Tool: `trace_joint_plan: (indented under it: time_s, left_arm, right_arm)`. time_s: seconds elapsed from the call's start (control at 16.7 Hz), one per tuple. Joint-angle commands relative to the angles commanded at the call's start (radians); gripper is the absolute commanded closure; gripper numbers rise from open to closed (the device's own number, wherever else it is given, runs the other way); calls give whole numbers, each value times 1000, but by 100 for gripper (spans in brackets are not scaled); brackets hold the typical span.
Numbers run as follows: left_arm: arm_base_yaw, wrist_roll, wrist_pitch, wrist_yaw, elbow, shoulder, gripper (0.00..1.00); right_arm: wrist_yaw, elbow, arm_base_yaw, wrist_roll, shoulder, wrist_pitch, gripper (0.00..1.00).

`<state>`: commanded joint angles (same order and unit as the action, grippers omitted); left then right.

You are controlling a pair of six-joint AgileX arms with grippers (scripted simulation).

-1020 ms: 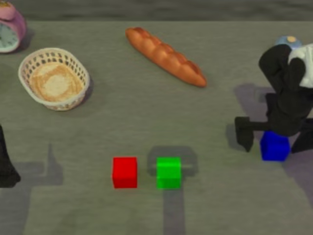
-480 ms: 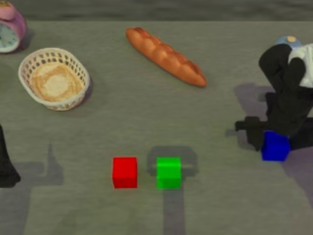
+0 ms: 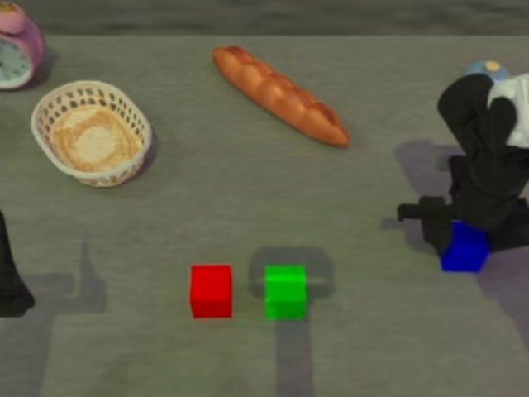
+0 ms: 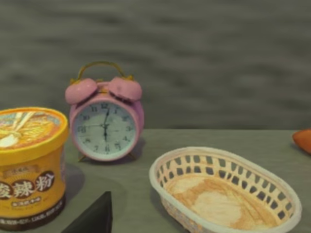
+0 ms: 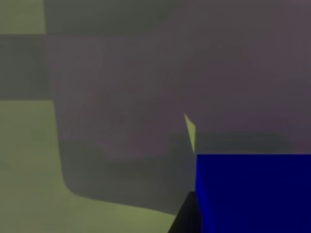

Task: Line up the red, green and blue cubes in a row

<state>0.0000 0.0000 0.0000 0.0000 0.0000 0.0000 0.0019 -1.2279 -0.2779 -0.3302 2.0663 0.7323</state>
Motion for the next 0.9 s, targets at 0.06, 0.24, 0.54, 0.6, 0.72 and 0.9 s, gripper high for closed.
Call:
trace_joint_plan:
  time_s: [0.06, 0.24, 0.54, 0.6, 0.72, 0.9]
  left_arm:
    - [0, 0, 0, 0, 0, 0, 0]
    - [0, 0, 0, 0, 0, 0, 0]
    - [0, 0, 0, 0, 0, 0, 0]
    - [0, 0, 0, 0, 0, 0, 0]
    - [0, 0, 0, 0, 0, 0, 0]
    - [0, 0, 0, 0, 0, 0, 0]
  right_arm:
    - [0, 0, 0, 0, 0, 0, 100]
    - [9, -15, 0, 5, -35, 21, 100]
    - [8, -101, -8, 8, -94, 177, 100]
    - [8, -122, -8, 8, -110, 216, 100]
    - [8, -151, -9, 8, -137, 264, 100]
    - [8, -157, -8, 8, -144, 272, 100]
